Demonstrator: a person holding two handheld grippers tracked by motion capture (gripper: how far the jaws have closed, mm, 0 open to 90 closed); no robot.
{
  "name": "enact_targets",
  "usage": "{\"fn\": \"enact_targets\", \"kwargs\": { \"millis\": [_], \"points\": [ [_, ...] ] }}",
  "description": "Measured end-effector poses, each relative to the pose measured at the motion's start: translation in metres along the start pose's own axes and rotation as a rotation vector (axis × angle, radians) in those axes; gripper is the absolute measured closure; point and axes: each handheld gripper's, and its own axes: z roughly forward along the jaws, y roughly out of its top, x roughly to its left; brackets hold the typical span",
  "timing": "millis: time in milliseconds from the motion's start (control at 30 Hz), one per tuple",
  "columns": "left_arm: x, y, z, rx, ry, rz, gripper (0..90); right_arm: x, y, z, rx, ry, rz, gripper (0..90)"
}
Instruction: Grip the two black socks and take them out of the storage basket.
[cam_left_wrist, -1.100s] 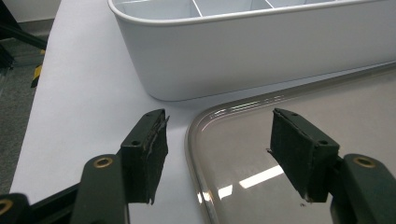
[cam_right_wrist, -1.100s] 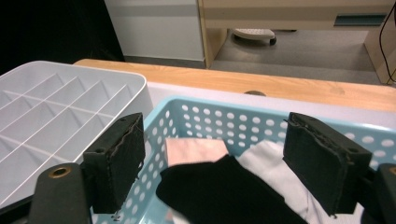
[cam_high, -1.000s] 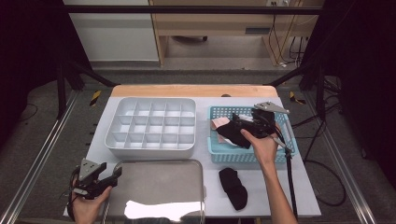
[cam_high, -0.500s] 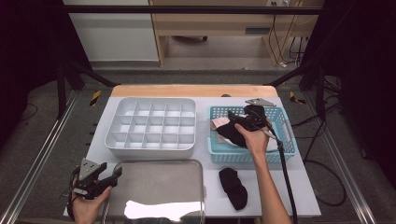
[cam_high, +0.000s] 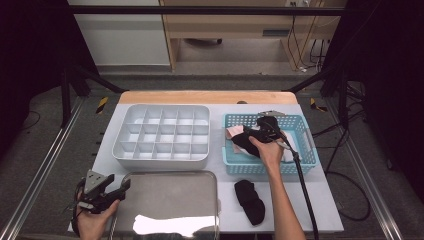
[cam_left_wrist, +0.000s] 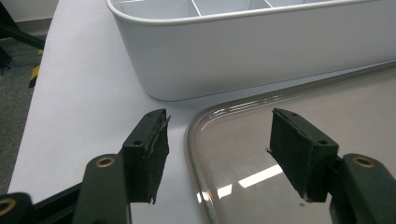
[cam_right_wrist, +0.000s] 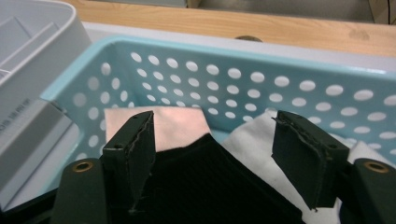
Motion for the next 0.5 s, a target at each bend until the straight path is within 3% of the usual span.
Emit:
{"fn": "enact_targets", "kwargs": {
  "millis": [267,500],
  "points": [
    [0.0004,-0.0001,-0.0001,0.0,-0.001,-0.002,36.6,-0.0028,-0.0057,0.0069,0.042,-0.009,0.014,34.4],
    [0.0002,0.0,0.0002,0.001,-0.003,-0.002,37.5,-0.0032,-0.0065,0.0087,0.08,-0.003,0.021,45.3]
  ]
}}
